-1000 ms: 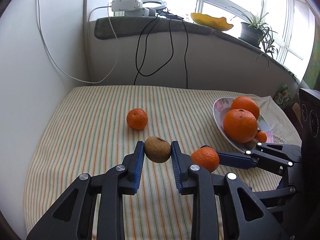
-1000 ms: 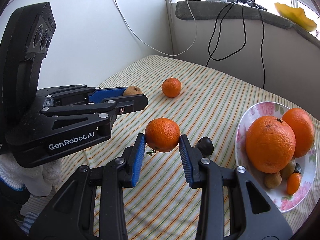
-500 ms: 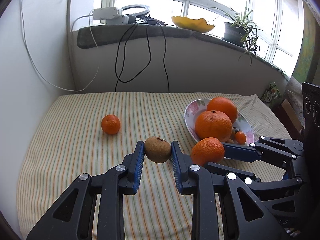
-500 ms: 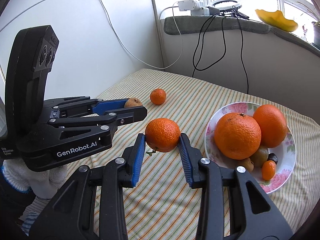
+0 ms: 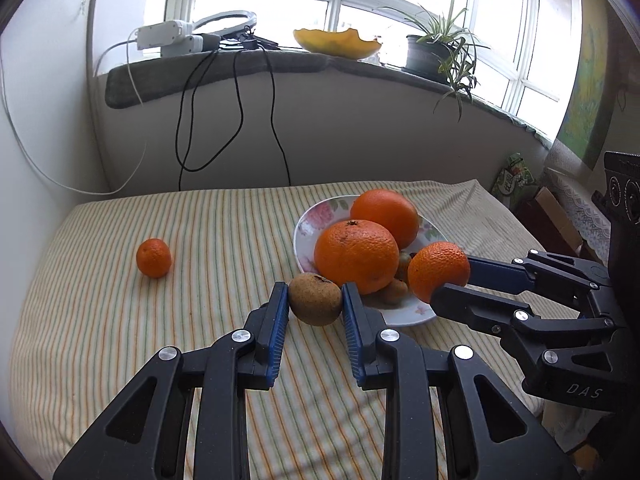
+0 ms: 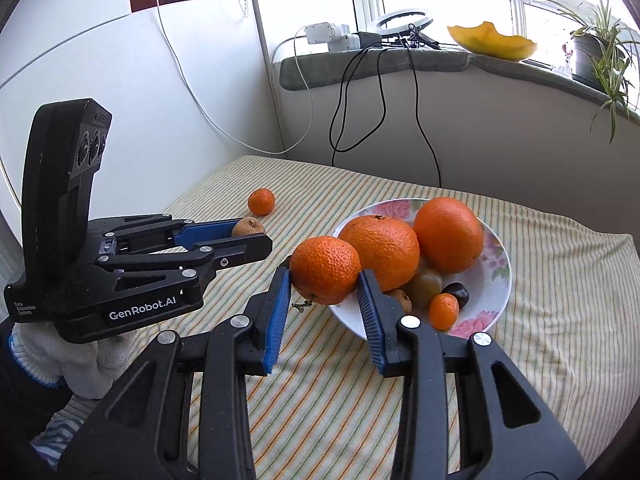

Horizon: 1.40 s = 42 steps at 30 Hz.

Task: Organize fruits
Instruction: 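Lift the tangerine with the right tool while the left tool carries the kiwi toward the bowl, then carry the tangerine with the right tool while the left tool carries the kiwi over the bowl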

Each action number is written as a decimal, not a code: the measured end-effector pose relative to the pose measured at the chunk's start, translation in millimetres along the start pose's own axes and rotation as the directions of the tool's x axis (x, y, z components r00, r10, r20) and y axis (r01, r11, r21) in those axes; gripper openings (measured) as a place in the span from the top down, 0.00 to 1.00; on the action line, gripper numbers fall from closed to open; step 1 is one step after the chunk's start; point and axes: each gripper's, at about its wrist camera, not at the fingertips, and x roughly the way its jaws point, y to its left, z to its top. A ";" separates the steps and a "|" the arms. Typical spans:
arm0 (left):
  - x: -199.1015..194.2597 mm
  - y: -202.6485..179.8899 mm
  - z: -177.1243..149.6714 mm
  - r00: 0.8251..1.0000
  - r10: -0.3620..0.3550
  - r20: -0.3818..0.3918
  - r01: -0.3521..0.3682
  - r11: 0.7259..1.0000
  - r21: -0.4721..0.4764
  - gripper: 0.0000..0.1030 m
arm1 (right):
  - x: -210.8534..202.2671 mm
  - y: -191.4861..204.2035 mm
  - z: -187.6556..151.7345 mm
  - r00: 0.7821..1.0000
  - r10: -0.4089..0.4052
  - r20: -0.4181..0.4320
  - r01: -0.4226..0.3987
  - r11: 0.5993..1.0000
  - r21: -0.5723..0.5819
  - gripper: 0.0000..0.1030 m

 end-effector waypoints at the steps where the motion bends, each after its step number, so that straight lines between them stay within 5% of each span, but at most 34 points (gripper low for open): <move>1: 0.8 -3.0 0.6 1.000 -0.005 0.000 0.005 1.000 0.003 0.76 | -2.4 -4.0 -0.5 1.000 -0.006 0.003 0.006 1.000 0.005 0.65; 21: 41.5 -63.4 5.4 0.996 -0.077 -0.040 0.080 0.995 0.063 0.76 | -12.3 -74.7 -6.5 0.994 -0.113 -0.013 0.114 0.989 0.095 0.65; 42: 62.9 -88.8 5.8 0.995 -0.078 -0.069 0.085 0.992 0.096 0.75 | 14.3 -116.7 -12.3 0.994 -0.091 -0.053 0.099 0.977 0.188 0.65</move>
